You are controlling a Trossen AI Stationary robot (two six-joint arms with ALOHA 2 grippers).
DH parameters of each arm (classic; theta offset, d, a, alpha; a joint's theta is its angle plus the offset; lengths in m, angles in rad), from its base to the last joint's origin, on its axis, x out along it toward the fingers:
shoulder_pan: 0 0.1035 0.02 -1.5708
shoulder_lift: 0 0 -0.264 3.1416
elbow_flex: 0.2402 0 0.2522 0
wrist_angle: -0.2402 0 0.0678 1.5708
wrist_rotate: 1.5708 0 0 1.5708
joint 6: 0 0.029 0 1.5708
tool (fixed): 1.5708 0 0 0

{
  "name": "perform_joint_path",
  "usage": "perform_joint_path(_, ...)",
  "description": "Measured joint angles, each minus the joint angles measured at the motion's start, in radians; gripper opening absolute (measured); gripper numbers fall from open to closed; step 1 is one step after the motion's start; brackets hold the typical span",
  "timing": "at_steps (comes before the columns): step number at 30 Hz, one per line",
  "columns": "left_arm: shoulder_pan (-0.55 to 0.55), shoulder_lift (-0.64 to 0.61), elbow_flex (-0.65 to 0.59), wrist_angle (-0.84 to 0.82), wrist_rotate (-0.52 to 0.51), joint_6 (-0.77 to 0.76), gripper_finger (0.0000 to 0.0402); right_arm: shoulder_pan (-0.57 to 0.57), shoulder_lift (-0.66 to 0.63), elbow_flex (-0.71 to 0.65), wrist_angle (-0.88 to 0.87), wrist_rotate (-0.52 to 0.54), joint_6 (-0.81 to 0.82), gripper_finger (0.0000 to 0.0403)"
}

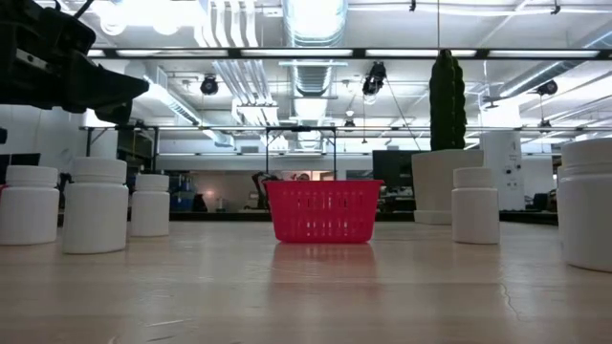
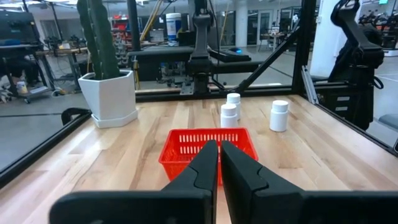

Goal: Pick and place pill bottles into a basket
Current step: Put the white pill bottle into the red bin

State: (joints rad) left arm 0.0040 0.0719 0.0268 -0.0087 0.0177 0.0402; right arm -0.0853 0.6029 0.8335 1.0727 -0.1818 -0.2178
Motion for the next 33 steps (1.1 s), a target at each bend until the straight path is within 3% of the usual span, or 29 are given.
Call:
perform_joint_path(6, 0.000, 0.000, 0.000, 0.000, 0.000, -0.001, 0.0002, 0.000, 0.153, 0.232, -0.021, 0.003, -0.035, 0.0009)
perform_joint_path(9, 0.000, 0.000, 0.000, 0.000, 0.000, -0.002, 0.0002, 0.000, 0.223, 0.354, -0.178, 0.074, -0.063, 0.0009)
perform_joint_path(14, 0.000, 0.000, 0.000, 0.000, 0.000, -0.004, 0.0002, -0.002, 0.324, 0.608, -0.689, 0.207, -0.056, 0.0009)
perform_joint_path(23, 0.000, 0.000, 0.000, 0.000, 0.000, -0.004, 0.0002, -0.001, 0.494, 1.041, -1.547, 0.212, -0.023, 0.0009)
perform_joint_path(28, 0.000, 0.000, 0.000, 0.000, 0.000, -0.006, 0.0002, -0.001, 0.603, 1.192, -2.002, 0.208, 0.005, 0.0009)
perform_joint_path(33, 0.000, 0.000, 0.000, 0.000, 0.000, -0.007, 0.0002, -0.001, 0.684, 1.274, -2.324, 0.208, 0.041, 0.0009)
